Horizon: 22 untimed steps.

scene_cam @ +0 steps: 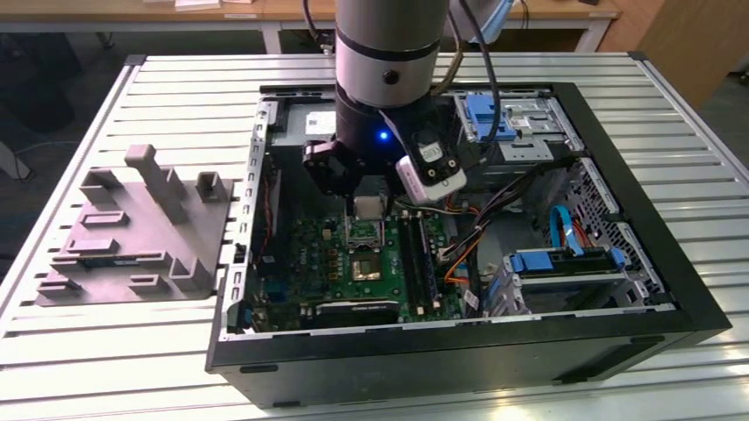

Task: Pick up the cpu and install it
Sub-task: 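Place the cpu into insertion slot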

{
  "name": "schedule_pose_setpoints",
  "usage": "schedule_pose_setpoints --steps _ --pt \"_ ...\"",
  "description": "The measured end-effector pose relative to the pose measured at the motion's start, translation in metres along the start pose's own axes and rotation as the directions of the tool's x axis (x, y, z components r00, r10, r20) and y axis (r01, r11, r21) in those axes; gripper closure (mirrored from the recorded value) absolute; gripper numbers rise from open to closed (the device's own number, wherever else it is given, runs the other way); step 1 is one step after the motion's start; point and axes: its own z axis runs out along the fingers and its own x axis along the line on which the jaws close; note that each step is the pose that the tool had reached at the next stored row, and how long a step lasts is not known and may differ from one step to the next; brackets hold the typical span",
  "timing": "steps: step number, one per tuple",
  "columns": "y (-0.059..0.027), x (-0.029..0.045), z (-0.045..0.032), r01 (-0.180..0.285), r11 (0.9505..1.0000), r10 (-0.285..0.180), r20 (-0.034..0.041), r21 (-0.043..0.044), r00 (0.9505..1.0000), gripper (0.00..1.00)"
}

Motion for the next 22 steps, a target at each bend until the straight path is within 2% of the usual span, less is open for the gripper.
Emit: schedule_pose_setpoints --steps 22 --pt "-0.0018 -0.0019 0.0399 0.0 1.0 0.0 0.0 0.0001 1.0 0.53"
